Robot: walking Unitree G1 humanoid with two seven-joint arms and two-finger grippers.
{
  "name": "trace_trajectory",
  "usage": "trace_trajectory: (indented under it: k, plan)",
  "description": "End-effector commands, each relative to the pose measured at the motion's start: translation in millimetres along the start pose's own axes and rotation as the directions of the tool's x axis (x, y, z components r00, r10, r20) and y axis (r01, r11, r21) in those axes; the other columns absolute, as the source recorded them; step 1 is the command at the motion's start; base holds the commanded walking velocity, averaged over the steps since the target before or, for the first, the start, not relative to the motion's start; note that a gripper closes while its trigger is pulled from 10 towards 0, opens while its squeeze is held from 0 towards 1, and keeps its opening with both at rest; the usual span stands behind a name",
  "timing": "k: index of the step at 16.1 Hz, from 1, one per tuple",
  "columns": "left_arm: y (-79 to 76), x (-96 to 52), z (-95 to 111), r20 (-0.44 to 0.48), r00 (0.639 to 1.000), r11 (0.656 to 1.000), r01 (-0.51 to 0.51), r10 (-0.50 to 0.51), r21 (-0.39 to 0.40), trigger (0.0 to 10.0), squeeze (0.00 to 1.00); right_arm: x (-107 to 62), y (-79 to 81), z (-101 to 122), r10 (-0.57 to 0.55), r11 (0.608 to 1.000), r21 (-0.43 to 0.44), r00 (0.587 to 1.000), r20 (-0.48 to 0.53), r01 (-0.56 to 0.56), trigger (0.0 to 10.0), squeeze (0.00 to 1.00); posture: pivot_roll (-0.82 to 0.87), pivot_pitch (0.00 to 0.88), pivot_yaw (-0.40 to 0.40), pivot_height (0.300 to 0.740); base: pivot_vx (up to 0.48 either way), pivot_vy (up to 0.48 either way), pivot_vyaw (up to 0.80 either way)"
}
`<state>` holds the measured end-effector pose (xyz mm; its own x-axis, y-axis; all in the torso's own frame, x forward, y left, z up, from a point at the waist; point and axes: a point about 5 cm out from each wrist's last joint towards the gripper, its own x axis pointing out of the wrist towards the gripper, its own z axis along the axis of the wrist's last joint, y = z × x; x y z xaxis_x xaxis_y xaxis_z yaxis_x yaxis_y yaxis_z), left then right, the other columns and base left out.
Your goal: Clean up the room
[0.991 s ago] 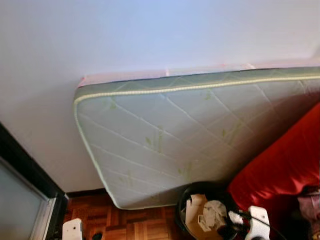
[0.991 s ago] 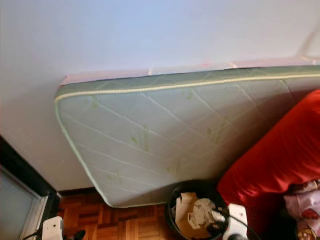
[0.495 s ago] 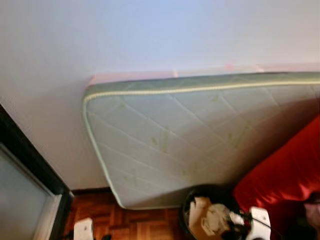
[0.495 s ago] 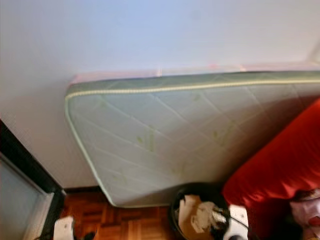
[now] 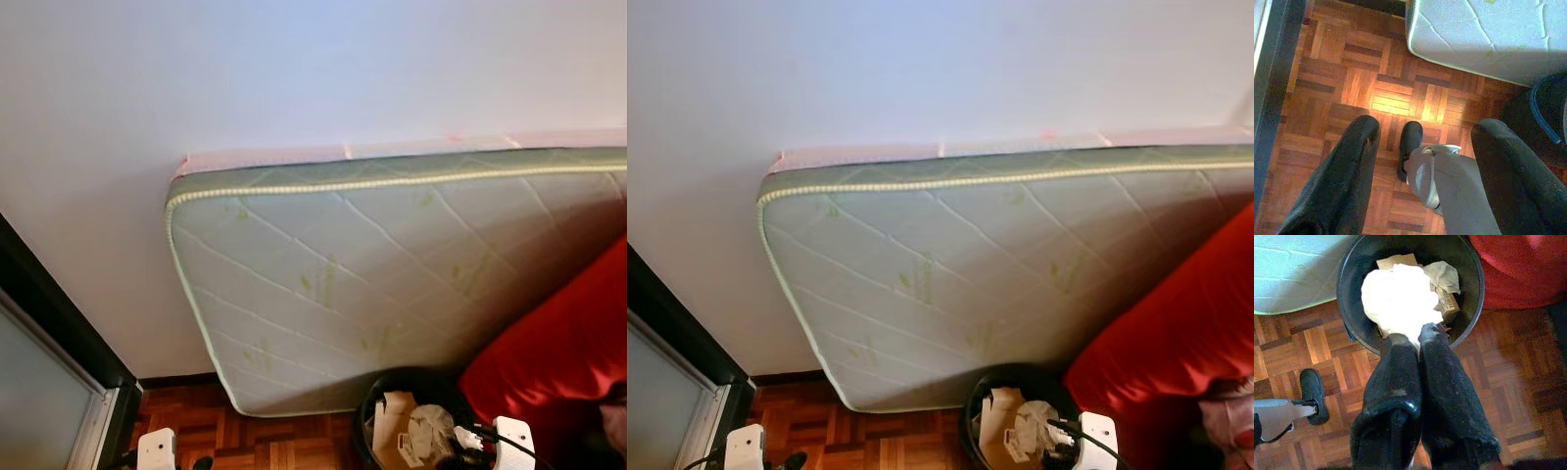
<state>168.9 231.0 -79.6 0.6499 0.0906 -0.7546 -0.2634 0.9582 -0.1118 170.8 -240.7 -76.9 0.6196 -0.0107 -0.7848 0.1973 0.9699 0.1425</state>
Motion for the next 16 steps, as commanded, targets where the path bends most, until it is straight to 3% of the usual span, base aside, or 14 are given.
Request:
trace_trajectory:
  k: [1,5,8,10,13,14,16]
  plan:
    - [-2.6,0.3,-2,-0.009,1.0,1.0,0.002,-0.002,0.0,10.0,0.0,0.1,-2.7,4,-0.013,1.0,0.007,1.0,0.01,0.013,10.0,0.0,0.03,0.0,-0.031,0.74,0.296,0.0,0.0]
    - [-19.1,4.3,0,-0.007,1.0,1.0,0.018,-0.018,-0.001,10.0,0.0,0.2,-3.2,6,-0.016,1.0,0.009,1.0,0.012,0.016,10.0,0.0,0.03,0.0,-0.035,0.74,0.3,0.0,0.0]
    - [-17.8,4.5,2,0.0,1.0,1.0,0.012,-0.012,-0.006,10.0,0.0,0.4,-2.8,7,-0.011,1.0,0.008,1.0,0.018,0.01,10.0,0.0,0.03,0.0,-0.039,0.74,0.269,0.0,0.0]
    - [-9.1,3.5,6,0.013,1.0,1.0,0.004,-0.003,-0.011,10.0,0.0,0.5,-2.3,8,-0.007,1.0,0.016,1.0,0.028,0.006,10.0,0.0,0.03,0.0,-0.037,0.74,0.0,0.0,0.0]
    - [3.0,3.6,22,0.072,0.997,1.0,0.003,-0.001,-0.025,10.0,0.0,0.8,-0.8,11,0.011,1.0,0.026,0.998,0.056,-0.012,10.0,0.0,0.03,0.0,-0.039,0.74,0.0,0.0,0.0]
    - [-1.9,7.1,41,0.138,0.99,0.999,0.029,-0.025,-0.028,10.0,0.0,0.9,0.5,14,0.03,0.999,0.03,0.996,0.083,-0.032,10.0,0.0,0.04,0.0,-0.044,0.74,0.0,0.0,0.0]
    - [-9.8,10.3,59,0.192,0.98,0.999,0.05,-0.046,-0.013,10.0,0.0,1.1,2.2,18,0.051,0.998,0.039,0.992,0.117,-0.056,10.0,0.0,0.05,0.001,-0.051,0.74,0.0,0.0,0.0]
